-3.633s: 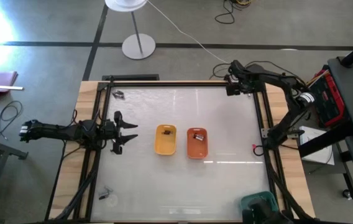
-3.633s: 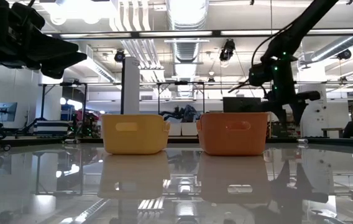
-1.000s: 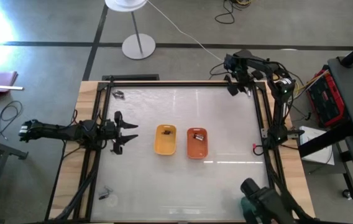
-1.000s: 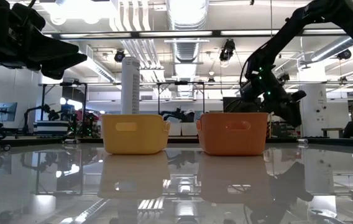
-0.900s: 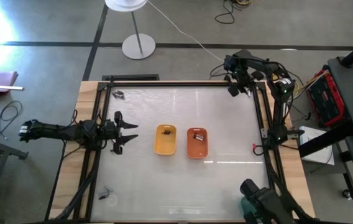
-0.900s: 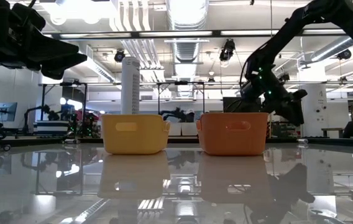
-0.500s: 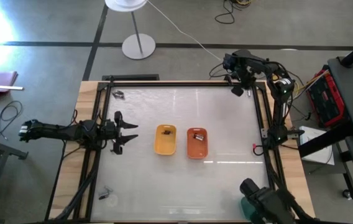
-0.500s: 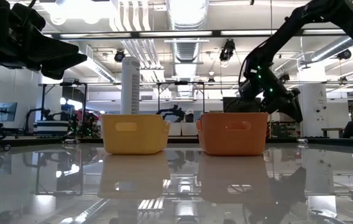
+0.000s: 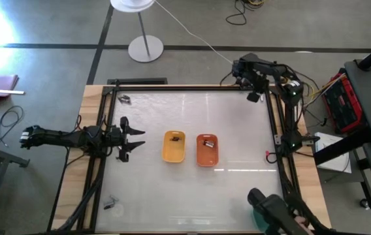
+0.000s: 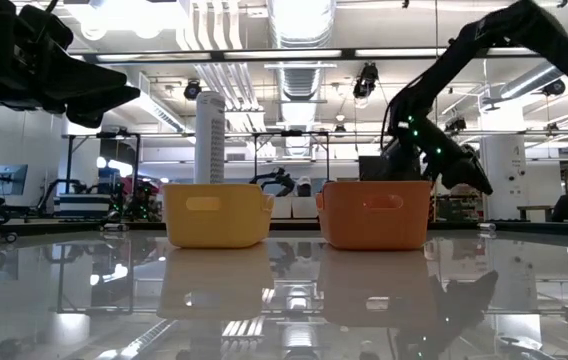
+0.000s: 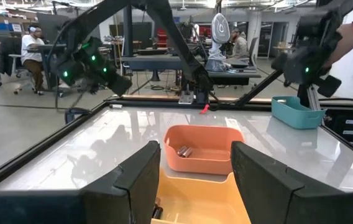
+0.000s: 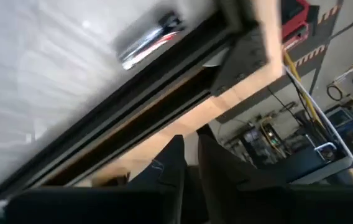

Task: Sort batteries
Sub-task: Put the silver battery into the orange bin

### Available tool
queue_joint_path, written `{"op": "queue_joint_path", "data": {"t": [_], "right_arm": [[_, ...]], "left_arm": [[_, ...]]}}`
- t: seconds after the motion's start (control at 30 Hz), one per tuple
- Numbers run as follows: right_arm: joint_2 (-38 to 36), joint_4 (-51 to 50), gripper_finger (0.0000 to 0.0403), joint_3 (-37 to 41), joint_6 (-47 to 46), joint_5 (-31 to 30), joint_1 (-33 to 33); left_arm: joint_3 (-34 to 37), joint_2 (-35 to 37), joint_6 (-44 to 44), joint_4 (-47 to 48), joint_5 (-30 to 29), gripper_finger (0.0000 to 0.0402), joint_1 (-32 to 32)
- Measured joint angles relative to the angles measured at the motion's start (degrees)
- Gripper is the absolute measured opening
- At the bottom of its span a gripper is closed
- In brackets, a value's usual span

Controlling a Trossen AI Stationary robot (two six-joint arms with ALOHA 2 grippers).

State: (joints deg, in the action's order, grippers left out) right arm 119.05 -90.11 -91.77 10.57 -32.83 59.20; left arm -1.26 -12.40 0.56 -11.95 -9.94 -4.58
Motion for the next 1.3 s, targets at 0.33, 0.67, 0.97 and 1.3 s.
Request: {"op": "queue_joint_path", "data": {"t": [0.33, 0.67, 0.97, 1.3], "right_arm": [[6.1, 0.6, 0.0160, 0.0, 8.5, -3.1, -2.5], [6.1, 5.1, 0.0255, 0.0, 19.5, -1.6, -3.8], [5.9, 4.5, 0.0268, 0.0, 9.7, 7.6, -0.8], [5.5, 5.9, 0.0245, 0.0, 2.9, 13.3, 3.5]], "left_arm": [[0.0, 0.0, 0.0, 0.0, 0.0, 0.0181, 0.0], [0.0, 0.0, 0.0, 0.0, 0.0, 0.0181, 0.0], [0.0, 0.0, 0.0, 0.0, 0.0, 0.0181, 0.0], [0.0, 0.0, 0.0, 0.0, 0.0, 0.0181, 0.0]]}}
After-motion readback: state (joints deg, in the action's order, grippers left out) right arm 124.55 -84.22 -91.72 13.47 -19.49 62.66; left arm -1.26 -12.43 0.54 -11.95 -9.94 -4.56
